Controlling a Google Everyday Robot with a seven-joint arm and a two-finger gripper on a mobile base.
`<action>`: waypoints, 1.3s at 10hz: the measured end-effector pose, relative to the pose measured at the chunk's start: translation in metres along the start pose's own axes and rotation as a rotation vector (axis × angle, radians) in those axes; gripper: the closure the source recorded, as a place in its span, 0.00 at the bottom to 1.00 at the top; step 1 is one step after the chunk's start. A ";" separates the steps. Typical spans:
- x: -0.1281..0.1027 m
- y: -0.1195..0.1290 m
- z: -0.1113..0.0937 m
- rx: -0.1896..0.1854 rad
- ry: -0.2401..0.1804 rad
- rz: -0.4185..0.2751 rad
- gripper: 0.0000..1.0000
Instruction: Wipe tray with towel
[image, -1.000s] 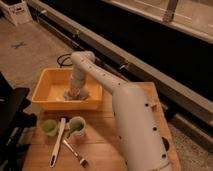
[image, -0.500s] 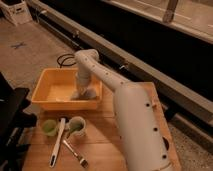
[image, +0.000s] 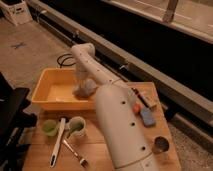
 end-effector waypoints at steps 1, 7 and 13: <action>-0.001 -0.005 0.001 0.026 -0.009 -0.013 1.00; -0.077 -0.001 0.001 0.213 -0.097 -0.062 1.00; -0.066 0.050 -0.010 0.165 -0.082 0.040 1.00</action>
